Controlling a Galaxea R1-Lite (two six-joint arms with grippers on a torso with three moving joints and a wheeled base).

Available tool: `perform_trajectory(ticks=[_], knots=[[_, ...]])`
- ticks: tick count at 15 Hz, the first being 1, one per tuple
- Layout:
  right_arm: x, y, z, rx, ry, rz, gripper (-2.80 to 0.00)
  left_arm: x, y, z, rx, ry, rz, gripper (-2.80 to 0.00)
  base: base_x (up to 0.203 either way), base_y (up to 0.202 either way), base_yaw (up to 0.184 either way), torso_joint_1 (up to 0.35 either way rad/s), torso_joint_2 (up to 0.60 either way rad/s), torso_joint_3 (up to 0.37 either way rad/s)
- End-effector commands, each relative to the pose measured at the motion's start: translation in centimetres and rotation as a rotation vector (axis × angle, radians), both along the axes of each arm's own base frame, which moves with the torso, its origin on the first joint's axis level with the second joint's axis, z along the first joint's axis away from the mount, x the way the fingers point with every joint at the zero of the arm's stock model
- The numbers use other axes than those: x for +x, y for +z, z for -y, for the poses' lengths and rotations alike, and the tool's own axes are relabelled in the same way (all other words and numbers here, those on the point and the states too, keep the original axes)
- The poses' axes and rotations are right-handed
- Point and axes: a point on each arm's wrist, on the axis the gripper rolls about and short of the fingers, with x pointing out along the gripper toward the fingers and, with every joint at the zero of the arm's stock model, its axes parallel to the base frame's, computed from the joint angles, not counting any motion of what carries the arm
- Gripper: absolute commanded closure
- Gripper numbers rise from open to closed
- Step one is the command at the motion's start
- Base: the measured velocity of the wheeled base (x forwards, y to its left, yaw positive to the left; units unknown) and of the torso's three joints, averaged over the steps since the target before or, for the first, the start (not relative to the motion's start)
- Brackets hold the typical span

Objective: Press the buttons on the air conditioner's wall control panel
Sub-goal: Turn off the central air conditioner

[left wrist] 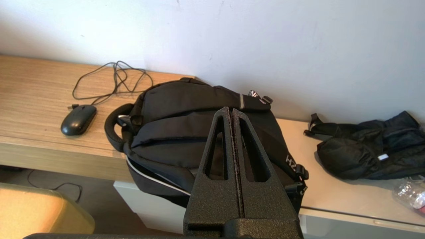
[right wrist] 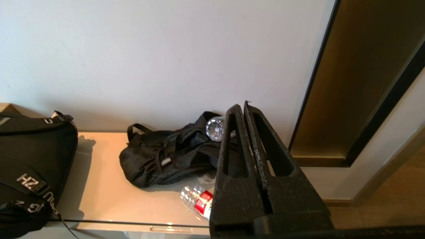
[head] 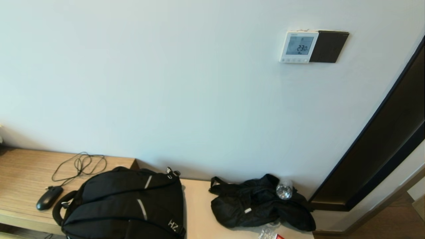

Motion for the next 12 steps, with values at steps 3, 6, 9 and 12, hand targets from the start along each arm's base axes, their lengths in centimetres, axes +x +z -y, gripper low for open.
perform_trajectory(ticks=[3, 6, 9, 12], knots=[[0.01, 0.01, 0.0, 0.002, 0.0, 0.0, 0.0, 0.0, 0.0, 0.0, -0.001, 0.0, 0.0, 0.0, 0.0, 0.0, 0.0, 0.0, 0.0, 0.0], [0.01, 0.01, 0.0, 0.003, 0.001, 0.0, 0.0, 0.0, 0.0, 0.0, -0.001, 0.0, 0.0, 0.0, 0.0, 0.0, 0.0, 0.0, 0.0, 0.0], [0.01, 0.0, 0.01, 0.008, -0.004, -0.001, 0.0, 0.0, 0.0, 0.0, -0.001, 0.0, 0.0, 0.0, 0.0, 0.0, 0.0, 0.0, 0.0, 0.0], [0.01, 0.0, 0.01, 0.006, -0.005, -0.001, 0.0, 0.0, 0.0, 0.0, -0.001, 0.001, 0.0, 0.0, 0.0, 0.0, 0.0, 0.0, 0.0, 0.0]])
